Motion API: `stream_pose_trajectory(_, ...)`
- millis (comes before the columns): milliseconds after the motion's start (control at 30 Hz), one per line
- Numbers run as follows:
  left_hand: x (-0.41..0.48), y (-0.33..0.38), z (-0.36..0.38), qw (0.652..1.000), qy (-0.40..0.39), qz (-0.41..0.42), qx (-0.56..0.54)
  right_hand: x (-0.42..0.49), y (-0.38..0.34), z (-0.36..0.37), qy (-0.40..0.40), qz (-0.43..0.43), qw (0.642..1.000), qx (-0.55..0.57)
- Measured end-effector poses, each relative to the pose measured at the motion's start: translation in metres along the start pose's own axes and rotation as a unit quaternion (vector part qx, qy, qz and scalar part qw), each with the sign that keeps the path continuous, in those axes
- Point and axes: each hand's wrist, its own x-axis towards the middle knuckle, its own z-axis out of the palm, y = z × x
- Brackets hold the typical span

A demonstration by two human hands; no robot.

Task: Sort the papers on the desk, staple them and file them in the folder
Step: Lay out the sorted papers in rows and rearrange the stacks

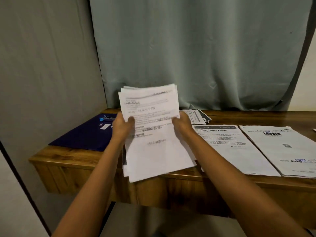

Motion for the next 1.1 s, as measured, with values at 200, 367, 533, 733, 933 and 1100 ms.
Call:
stream_pose_trajectory(200,0.023,0.071,-0.005,0.969,-0.002,0.225,-0.105,0.025,-0.057,-0.006,0.031,-0.136,0.99,0.015)
stream_pose_trajectory(367,0.015,0.05,0.001,0.965,0.018,0.237,-0.113,0.011,-0.034,-0.004,0.008,-0.12,0.993,0.009)
stream_pose_trajectory(533,0.0,0.007,0.003,0.97,0.027,0.201,-0.132,-0.005,-0.001,0.0,-0.024,-0.104,0.994,0.002)
stream_pose_trajectory(733,0.008,0.02,-0.003,0.97,0.022,0.194,-0.148,0.011,-0.011,0.003,-0.008,-0.12,0.993,0.003)
stream_pose_trajectory(933,0.008,-0.001,-0.003,0.977,0.004,0.126,-0.17,0.01,-0.003,0.004,-0.031,-0.089,0.994,-0.045)
stream_pose_trajectory(1100,-0.004,-0.011,0.002,0.976,0.001,0.113,-0.188,0.007,0.006,0.002,-0.028,-0.086,0.995,-0.052)
